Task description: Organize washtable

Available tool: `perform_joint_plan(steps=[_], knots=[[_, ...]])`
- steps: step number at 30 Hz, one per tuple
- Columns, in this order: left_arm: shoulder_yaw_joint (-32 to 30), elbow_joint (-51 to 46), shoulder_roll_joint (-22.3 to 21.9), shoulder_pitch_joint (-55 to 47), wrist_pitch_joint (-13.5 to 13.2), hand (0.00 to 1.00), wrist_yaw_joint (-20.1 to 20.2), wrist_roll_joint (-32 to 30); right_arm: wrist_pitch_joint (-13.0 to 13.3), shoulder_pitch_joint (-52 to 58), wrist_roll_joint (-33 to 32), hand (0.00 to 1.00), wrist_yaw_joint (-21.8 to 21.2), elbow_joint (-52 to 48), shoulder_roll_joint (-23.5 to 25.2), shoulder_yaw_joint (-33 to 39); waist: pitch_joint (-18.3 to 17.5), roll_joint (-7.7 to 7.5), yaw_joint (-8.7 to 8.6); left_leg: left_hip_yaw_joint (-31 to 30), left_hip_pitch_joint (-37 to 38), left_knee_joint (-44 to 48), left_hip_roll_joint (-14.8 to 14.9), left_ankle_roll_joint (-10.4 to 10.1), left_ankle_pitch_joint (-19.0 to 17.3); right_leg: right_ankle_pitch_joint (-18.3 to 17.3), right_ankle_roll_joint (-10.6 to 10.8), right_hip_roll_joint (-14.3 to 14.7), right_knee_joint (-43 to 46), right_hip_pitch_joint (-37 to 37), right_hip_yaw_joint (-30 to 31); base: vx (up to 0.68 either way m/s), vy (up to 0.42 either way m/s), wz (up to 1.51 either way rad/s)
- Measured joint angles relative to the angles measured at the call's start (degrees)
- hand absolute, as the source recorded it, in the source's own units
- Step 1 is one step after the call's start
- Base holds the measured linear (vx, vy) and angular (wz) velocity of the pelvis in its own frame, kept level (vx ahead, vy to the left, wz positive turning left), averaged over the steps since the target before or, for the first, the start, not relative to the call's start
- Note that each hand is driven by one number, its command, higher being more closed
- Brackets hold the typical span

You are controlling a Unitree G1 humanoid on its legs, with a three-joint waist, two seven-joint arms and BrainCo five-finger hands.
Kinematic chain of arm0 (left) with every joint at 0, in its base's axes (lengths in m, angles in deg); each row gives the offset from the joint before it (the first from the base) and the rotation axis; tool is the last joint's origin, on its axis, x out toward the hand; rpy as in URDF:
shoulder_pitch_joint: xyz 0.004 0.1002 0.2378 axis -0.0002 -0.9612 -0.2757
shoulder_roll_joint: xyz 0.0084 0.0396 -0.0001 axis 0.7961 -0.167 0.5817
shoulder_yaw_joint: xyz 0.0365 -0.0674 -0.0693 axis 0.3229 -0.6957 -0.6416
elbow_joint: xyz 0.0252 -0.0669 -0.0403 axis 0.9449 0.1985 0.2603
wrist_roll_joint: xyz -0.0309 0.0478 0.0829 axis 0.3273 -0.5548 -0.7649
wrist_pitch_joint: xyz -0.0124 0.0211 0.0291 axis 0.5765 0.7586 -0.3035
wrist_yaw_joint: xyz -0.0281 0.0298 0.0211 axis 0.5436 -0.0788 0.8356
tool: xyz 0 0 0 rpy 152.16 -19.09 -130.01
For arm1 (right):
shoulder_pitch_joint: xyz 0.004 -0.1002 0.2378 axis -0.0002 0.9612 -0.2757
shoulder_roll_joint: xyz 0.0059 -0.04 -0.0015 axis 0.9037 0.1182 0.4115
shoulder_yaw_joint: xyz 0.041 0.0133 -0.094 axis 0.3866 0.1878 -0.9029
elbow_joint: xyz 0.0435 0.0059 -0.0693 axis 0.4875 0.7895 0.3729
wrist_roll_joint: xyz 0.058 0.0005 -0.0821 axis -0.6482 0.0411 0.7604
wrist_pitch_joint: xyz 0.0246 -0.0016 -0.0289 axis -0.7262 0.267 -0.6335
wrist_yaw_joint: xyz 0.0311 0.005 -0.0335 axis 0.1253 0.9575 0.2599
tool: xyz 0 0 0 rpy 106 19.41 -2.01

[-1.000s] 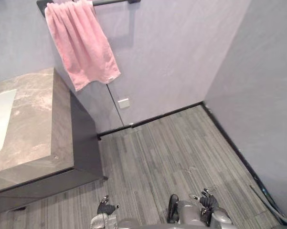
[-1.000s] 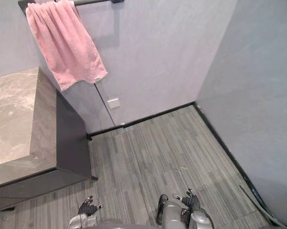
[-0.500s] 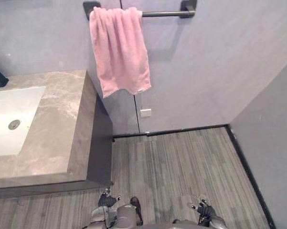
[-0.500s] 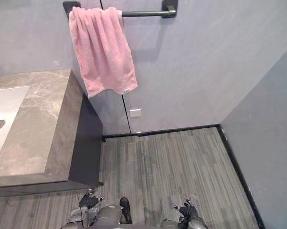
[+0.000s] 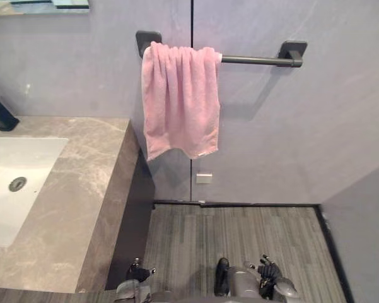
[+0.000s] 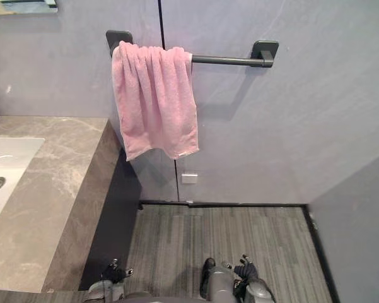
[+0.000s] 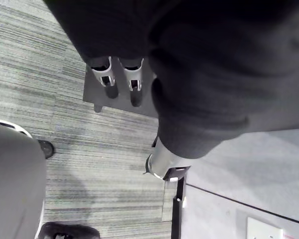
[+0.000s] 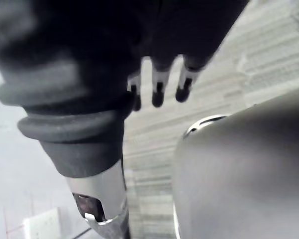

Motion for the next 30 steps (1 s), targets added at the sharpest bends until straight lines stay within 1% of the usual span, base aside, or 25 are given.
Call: perform_joint_plan(steps=[1, 2, 3, 4, 5, 7, 8, 10, 11, 12, 13, 14, 15, 16, 17, 19, 21, 23, 28, 30], knots=[[-0.27, 0.15, -0.91, 0.07, 0.04, 0.0, 0.05, 0.01, 0.11, 0.01, 0.02, 0.0, 0.02, 0.02, -0.37, 0.39, 0.13, 0.81, 0.07, -0.9, -1.2, 3.39, 1.38, -1.13, -0.71, -1.17, -0.5, 1.11, -1.2, 1.27, -1.53, 0.3, -0.291, 0.57], [-0.91, 0.02, -1.33, 0.38, 0.06, 0.0, 0.17, 0.0, 0.13, 0.3, -0.18, 0.0, 0.07, -0.09, -0.09, 1.35, -0.01, 1.27, 0.06, -1.58, -4.13, 10.27, 2.9, -1.23, -0.75, -1.36, -0.78, 1.87, -2.7, 3.11, -2.7, 0.23, -0.24, 0.46], [-0.97, -0.44, -1.41, 0.32, 0.09, 0.0, 0.23, -0.18, 0.09, 0.53, -0.35, 0.0, 0.12, -0.46, 0.42, 1.59, 0.0, 1.26, 0.19, -1.77, -6.09, 15.1, 3.95, -1.48, -0.76, -1.51, -0.98, 2.38, -3.49, 4.29, -3.18, 0.15, -0.205, 0.3], [-1.99, -1.22, -1.69, 0.12, 0.07, 0.0, 0.2, -0.22, 0.0, 0.85, -0.33, 0.0, 0.12, -0.64, 0.48, 1.58, 0.33, 0.94, 0.42, -1.7, -8.77, 22.61, 5.59, -2.31, -0.24, -2.1, -1.43, 3.25, -4.07, 5.89, -3.35, 0.19, -0.196, 0.07], [-3.37, -2.42, -2.15, -0.41, 0.02, 0.0, 0.17, -0.23, 0.01, 1.35, -0.37, 0.0, 0.15, -1.2, 0.45, 1.56, 0.61, 1.24, 0.54, -1.52, -11.93, 31.56, 8.15, -3.14, -0.2, -2.97, -1.84, 4.55, -4.53, 8.25, -3.38, 0.2, -0.169, -0.07], [-3.34, -2.91, -2.2, -0.73, 0.08, 0.0, 0.2, -0.41, 0.02, 1.6, -0.51, 0.0, 0.22, -1.21, 0.46, 1.59, 0.52, 1.52, 0.46, -0.52, -14.54, 36.92, 9.94, -2.92, -0.35, -3.7, -2.09, 5.79, -5.4, 10.72, -2.73, 0.2, -0.115, -0.25], [-3.18, -2.92, -2.09, -0.63, 0.07, 0.0, 0.2, -0.4, -0.02, 1.75, -0.93, 0.0, 0.22, -1.18, 0.53, 1.6, 0.51, 1.41, 0.49, -0.14, -15.69, 34.66, 9.41, -2.69, -0.5, -3.61, -1.92, 5.96, -6.77, 11.96, -1.96, 0.15, -0.052, -0.39], [-3.12, -2.97, -2.08, -0.4, -0.03, 0.0, 0.17, -0.28, -0.01, 1.94, -1.1, 0.0, 0.22, -1.18, 0.53, 1.61, 0.45, 1.3, 0.84, -1.41, -16.64, 26.88, 7.34, -2.16, -0.8, -3.2, -1.45, 5.84, -8.01, 12.32, -0.17, 0.15, 0.018, -0.46], [-3.11, -2.95, -2.14, -0.17, 0.01, 0.0, 0.16, -0.2, -0.01, 1.68, -1.12, 0.0, 0.22, -1.23, 0.51, 1.63, 0.47, 1.26, 1.46, -4.34, -17.08, 19.83, 5.19, -2.15, -0.76, -2.86, -1.25, 5.54, -8.47, 12.45, 1.29, 0.18, 0.083, -0.56], [-3.11, -2.98, -2.04, 0.19, 0.0, 0.0, 0.15, -0.09, -0.05, 1.78, -1.15, 0.0, 0.26, -1.19, 0.66, 1.9, 0.68, 0.9, 2.01, -6.58, -17.22, 15.62, 3.6, -2.21, -0.51, -2.68, -1.3, 4.97, -8.41, 12.44, 2.31, 0.18, 0.143, -0.61], [-2.98, -2.87, -2.0, 0.25, -0.01, 0.0, 0.11, 0.12, -0.03, 1.86, -1.38, 0.0, 0.3, -1.14, 0.67, 2.02, 0.56, 1.08, 2.07, -9.77, -16.74, 10.03, 1.95, -3.34, 2.61, -2.76, -0.62, 4.58, -8.42, 12.79, 3.24, 0.18, 0.171, -0.5], [-2.84, -2.83, -2.34, 0.1, -0.14, 0.0, 0.1, 0.32, -0.02, 2.05, -1.54, 0.0, 0.31, -1.06, 0.52, 2.0, 0.34, 1.53, 2.12, -9.87, -15.61, 8.49, 1.51, -1.66, 7.31, -2.83, 0.19, 4.74, -8.67, 13.08, 4.2, 0.2, 0.201, -0.36], [-2.36, -2.7, -1.89, 0.03, -0.18, 0.0, 0.11, 0.59, -0.03, 2.2, -1.54, 0.0, 0.37, -1.24, 0.88, 2.0, -0.28, 0.49, 1.94, -9.02, -14.77, 7.43, 0.63, -1.51, 7.24, -2.42, 1.05, 3.84, -10.28, 14.16, 4.91, 0.18, 0.165, -0.22], [-2.28, -2.7, -1.72, 0.14, -0.17, 0.0, 0.11, 0.58, -0.01, 2.68, -1.51, 0.0, 0.35, -1.25, 1.2, 1.99, -0.6, 0.07, 1.82, -8.67, -14.74, 7.09, 0.44, -1.34, 7.16, -2.05, 1.45, 3.59, -11.0, 14.53, 5.0, 0.19, 0.158, -0.15], [-2.26, -2.7, -1.37, 0.42, -0.15, 0.0, 0.14, 0.58, -0.01, 2.89, -1.52, 0.0, 0.38, -1.35, 1.83, 2.0, -1.12, -0.83, 1.87, -8.03, -14.67, 6.84, -0.19, -1.11, 7.29, -1.68, 1.79, 2.94, -11.9, 14.53, 5.16, 0.19, 0.144, -0.08], [-2.04, -2.69, -1.21, 0.57, -0.09, 0.0, 0.16, 0.56, -0.01, 3.37, -1.48, 0.0, 0.37, -1.44, 2.19, 2.0, -1.28, -1.33, 1.84, -7.92, -13.44, 5.96, -1.49, -0.96, 7.38, -1.57, 2.07, 1.87, -13.11, 15.98, 5.08, 0.15, 0.119, 0.02], [-2.01, -2.7, -1.45, 0.34, -0.09, 0.0, 0.14, 0.56, 0.0, 3.6, -1.43, 0.0, 0.33, -1.48, 2.15, 2.0, -1.33, -1.18, 1.85, -7.57, -11.01, 3.46, -2.56, 0.03, 8.07, -1.7, 2.77, 1.13, -14.09, 17.8, 5.01, 0.11, 0.075, 0.09], [-1.98, -2.69, -1.68, -0.04, -0.1, 0.0, 0.14, 0.59, 0.02, 3.74, -1.42, 0.0, 0.29, -1.44, 2.09, 1.99, -1.61, -0.84, 1.84, -7.56, -9.33, 1.09, -3.1, 0.84, 8.67, -1.84, 3.02, 0.74, -14.45, 18.2, 4.96, 0.04, 0.039, 0.04], [-1.52, -2.78, -1.5, -0.65, -0.35, 0.0, -0.4, 3.25, 0.08, 3.86, -1.46, 0.0, 0.48, -1.09, 1.86, 1.97, -2.07, -0.77, 1.81, -8.47, -7.83, -3.56, -3.39, 0.84, 11.29, -1.84, 3.04, 0.63, -14.59, 18.26, 3.99, -0.01, -0.02, 0.08], [0.05, -5.09, -1.05, -1.27, -0.78, 0.0, -1.71, 5.14, 0.11, 3.88, -1.44, 0.0, 1.26, -1.05, 1.82, 1.69, -2.15, -0.88, 1.81, -9.64, -6.82, -6.06, -3.49, 0.65, 12.92, -1.83, 3.02, 0.55, -14.69, 18.24, 3.31, -0.08, -0.039, 0.2]])
